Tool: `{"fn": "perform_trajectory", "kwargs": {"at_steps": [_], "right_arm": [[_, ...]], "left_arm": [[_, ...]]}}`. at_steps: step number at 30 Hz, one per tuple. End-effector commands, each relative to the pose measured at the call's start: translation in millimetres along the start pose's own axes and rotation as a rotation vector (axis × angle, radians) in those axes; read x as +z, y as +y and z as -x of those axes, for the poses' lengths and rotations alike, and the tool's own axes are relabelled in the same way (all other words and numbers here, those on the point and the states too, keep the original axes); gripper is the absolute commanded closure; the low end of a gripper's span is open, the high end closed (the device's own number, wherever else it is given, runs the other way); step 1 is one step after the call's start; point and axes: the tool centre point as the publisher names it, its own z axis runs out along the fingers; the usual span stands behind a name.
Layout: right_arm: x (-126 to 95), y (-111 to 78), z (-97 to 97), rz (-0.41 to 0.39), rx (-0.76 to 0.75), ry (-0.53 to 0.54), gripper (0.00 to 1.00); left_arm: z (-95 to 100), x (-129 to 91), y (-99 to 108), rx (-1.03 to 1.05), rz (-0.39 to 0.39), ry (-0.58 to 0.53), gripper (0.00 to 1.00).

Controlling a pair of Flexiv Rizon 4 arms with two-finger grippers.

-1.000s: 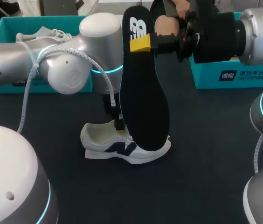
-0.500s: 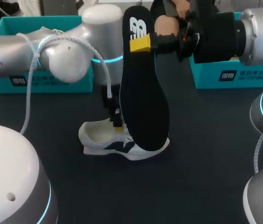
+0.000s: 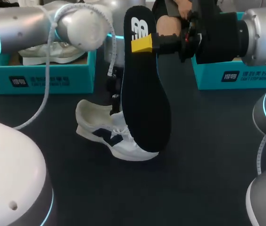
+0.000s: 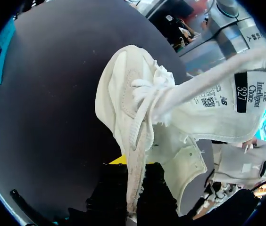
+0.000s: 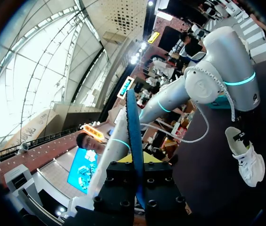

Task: Take the shoe out of the shoebox, open the shoe tongue, remove and reinsert the insole, then place the shoe into the shoebox

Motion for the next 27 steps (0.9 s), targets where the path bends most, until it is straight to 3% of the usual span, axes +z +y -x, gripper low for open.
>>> {"fn": "perform_trajectory", "kwargs": {"at_steps": [1, 22, 27], "right_arm": [[3.3, 0.1, 0.4, 0.001, 0.001, 0.000, 1.00], [3.3, 0.1, 0.4, 0.001, 0.001, 0.000, 1.00], [3.3, 0.1, 0.4, 0.001, 0.001, 0.000, 1.00]], "left_arm": [[-4.7, -24.9, 3.3, 0.940, 0.331, 0.592, 1.00], [-5.7, -30.3, 4.5, 0.955, 0.324, 0.602, 1.00], [-1.4, -26.0, 3.1, 0.955, 0.347, 0.433, 1.00]]}}
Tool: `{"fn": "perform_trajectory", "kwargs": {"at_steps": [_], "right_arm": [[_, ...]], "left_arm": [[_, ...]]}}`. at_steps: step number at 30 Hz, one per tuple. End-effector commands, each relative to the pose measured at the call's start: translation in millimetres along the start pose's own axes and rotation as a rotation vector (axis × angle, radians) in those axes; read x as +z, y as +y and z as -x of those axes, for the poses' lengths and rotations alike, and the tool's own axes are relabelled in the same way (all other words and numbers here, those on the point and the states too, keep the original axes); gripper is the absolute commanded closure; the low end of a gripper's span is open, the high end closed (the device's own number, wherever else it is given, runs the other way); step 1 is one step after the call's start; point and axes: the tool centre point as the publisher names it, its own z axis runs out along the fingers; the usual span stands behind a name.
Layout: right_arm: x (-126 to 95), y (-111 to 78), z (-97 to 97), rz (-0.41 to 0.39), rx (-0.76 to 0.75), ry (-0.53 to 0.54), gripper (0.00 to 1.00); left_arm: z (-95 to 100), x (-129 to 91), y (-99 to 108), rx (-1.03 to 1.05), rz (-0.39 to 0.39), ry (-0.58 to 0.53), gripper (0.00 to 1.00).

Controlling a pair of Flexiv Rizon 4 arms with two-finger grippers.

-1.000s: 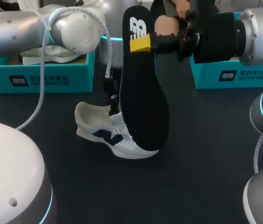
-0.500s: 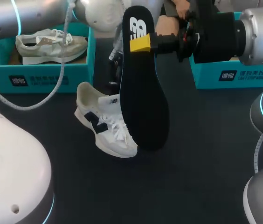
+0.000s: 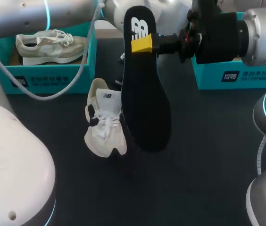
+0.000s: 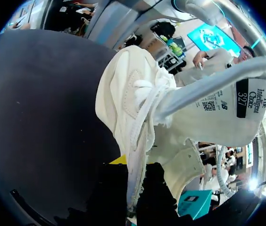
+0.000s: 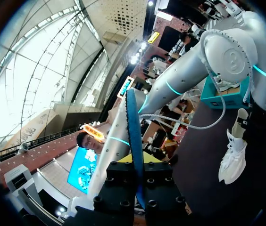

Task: Take the shoe out of the shoebox, open the shoe tongue, remove and reinsert the insole, then place the shoe into the shoebox

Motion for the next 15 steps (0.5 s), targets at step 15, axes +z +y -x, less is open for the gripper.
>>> {"fn": "perform_trajectory", "kwargs": {"at_steps": [15], "right_arm": [[3.3, 0.1, 0.4, 0.001, 0.001, 0.000, 1.00]], "left_arm": [[22.9, -13.0, 0.4, 0.022, 0.158, -0.116, 1.00]]}}
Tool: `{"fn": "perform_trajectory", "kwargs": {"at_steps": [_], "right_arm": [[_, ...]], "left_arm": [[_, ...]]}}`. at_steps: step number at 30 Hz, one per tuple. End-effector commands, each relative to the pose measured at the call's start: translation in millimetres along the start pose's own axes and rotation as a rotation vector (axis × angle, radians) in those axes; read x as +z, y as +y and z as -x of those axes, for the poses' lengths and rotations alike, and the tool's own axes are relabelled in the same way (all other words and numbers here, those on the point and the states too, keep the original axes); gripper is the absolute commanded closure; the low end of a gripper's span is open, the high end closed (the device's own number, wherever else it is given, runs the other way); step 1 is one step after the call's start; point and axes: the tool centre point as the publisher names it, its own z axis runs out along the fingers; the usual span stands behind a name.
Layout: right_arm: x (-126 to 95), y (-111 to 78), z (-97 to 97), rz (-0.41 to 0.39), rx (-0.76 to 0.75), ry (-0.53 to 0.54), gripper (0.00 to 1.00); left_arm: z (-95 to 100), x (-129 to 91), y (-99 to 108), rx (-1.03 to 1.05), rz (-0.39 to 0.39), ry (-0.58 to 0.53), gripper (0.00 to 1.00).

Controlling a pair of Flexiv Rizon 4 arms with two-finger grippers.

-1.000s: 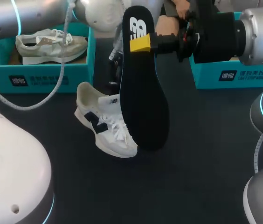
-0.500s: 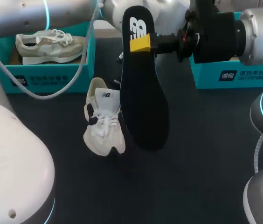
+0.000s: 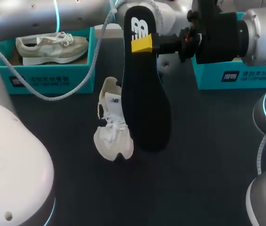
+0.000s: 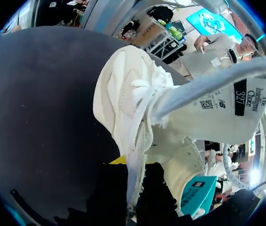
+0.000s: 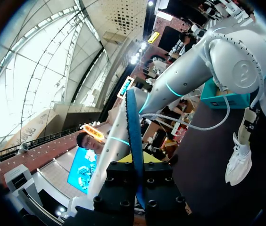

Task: Take the shoe out of the shoebox, open the shoe tongue, remove and reinsert the insole, then place the shoe into the shoebox

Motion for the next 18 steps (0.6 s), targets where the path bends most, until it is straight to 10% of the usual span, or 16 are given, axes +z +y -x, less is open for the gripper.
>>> {"fn": "perform_trajectory", "kwargs": {"at_steps": [1, 18], "right_arm": [[3.3, 0.1, 0.4, 0.001, 0.001, 0.000, 1.00], [3.3, 0.1, 0.4, 0.001, 0.001, 0.000, 1.00]], "left_arm": [[-3.9, -1.3, -2.6, -0.022, 0.031, -0.069, 1.00], [46.6, 7.2, -21.1, -0.080, 0.117, -0.126, 1.00]]}}
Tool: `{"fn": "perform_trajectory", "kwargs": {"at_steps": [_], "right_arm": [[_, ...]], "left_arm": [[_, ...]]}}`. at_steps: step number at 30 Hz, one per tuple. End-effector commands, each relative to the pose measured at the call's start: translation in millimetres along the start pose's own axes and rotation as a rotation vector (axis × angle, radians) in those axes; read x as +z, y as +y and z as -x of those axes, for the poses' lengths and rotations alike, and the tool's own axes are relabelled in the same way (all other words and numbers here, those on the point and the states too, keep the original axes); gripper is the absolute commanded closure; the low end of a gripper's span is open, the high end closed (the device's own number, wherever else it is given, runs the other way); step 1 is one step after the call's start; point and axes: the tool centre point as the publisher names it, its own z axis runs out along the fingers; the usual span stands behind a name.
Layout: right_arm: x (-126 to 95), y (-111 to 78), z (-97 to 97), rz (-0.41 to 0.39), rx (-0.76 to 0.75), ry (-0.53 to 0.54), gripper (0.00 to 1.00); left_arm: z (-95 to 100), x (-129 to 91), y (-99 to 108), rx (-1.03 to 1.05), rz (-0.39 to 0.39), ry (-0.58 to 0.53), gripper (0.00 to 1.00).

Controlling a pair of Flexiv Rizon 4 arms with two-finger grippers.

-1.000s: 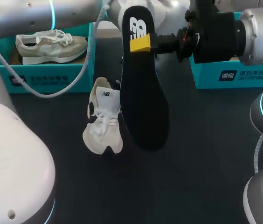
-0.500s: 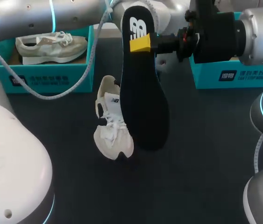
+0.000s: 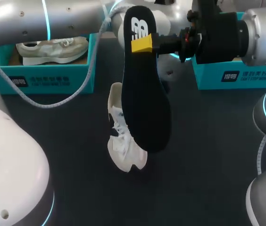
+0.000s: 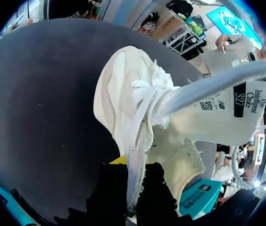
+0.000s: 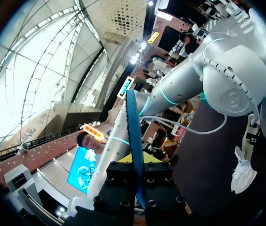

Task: Take the shoe out of the shoebox, open the shoe tongue, remove and reinsert the insole, then place the shoe into the shoebox

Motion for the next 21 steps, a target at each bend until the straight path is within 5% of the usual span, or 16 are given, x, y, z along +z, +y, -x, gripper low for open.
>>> {"fn": "perform_trajectory", "kwargs": {"at_steps": [1, 21], "right_arm": [[3.3, 0.1, 0.5, 0.001, 0.001, 0.000, 1.00], [3.3, 0.1, 0.5, 0.001, 0.001, 0.000, 1.00]], "left_arm": [[10.7, 12.1, -5.4, -0.003, 0.021, 0.016, 1.00], [24.6, 46.7, -10.6, 0.043, -0.016, 0.022, 1.00]]}}
